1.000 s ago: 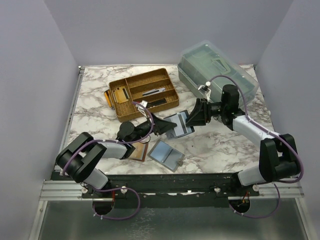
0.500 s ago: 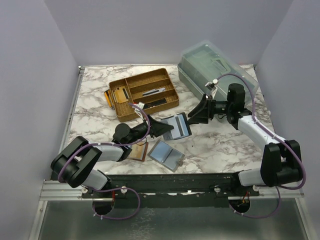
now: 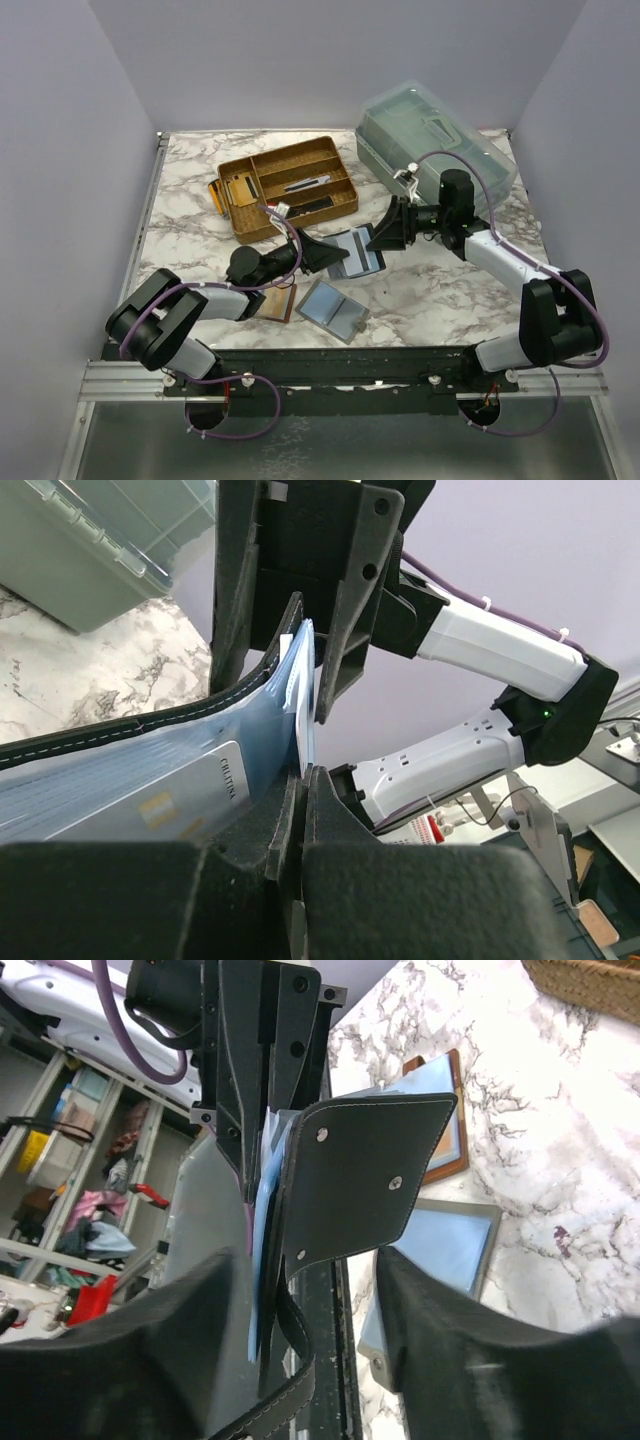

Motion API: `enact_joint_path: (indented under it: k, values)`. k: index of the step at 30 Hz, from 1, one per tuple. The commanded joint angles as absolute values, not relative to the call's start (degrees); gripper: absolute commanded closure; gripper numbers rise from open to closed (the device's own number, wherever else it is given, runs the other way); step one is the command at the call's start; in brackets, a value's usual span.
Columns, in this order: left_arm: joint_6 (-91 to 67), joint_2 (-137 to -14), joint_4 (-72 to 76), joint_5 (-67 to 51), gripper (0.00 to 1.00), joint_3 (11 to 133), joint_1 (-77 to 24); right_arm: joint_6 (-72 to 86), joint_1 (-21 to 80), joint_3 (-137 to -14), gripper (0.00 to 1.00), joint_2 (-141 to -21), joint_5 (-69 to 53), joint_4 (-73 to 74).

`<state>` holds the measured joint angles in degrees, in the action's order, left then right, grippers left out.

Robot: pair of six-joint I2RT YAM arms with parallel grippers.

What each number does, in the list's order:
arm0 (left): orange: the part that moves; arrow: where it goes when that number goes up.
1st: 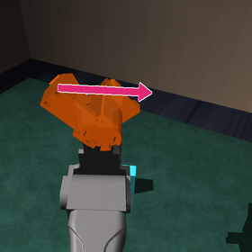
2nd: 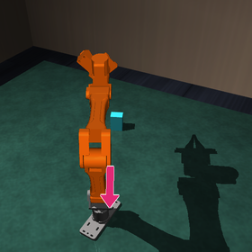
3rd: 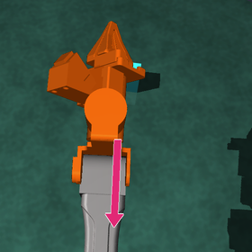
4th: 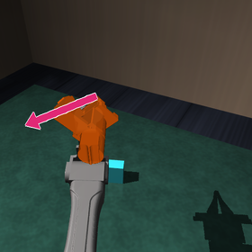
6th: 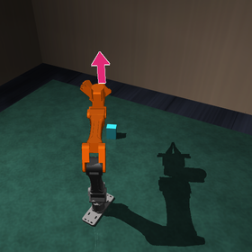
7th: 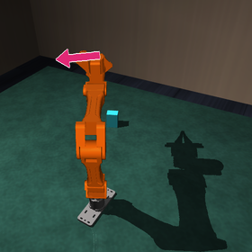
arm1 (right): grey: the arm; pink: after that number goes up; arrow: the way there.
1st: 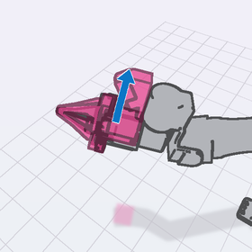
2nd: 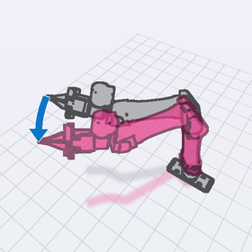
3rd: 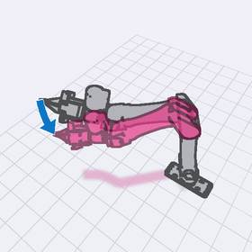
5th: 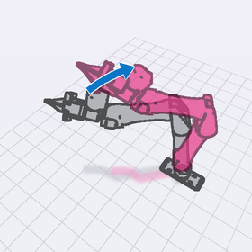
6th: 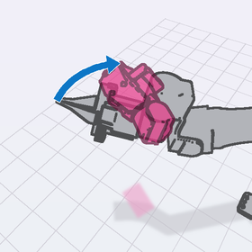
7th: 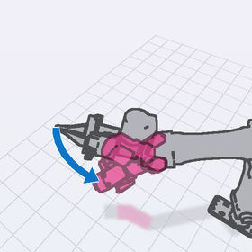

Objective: Take the credit cards out of the card holder
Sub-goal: Remove the credit card from the card holder.

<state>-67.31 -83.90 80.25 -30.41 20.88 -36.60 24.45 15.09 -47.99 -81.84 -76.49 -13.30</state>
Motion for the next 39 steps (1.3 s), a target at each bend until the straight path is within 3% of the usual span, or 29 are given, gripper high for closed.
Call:
enact_joint_path:
  k: [1, 6, 10, 39]
  values:
    - [-67.81, -84.63, 86.31, -31.64, 1.00, 22.23, -36.47, 26.72, 15.47, -48.53, 0.57, -83.35, -78.98, -15.98]
    - [-66.83, -84.17, 86.22, -30.82, 1.00, 20.89, -36.20, 28.45, 15.47, -49.06, 0.90, -83.30, -81.12, -17.72]
    - [-66.83, -83.54, 86.29, -30.95, 1.00, 19.39, -34.78, 31.28, 15.27, -48.68, 1.00, -83.06, -82.55, -20.65]
    - [-66.03, -72.19, 75.71, -40.13, 1.00, 14.23, -20.90, 39.45, 11.11, -46.49, 1.00, -81.35, -85.95, -30.23]
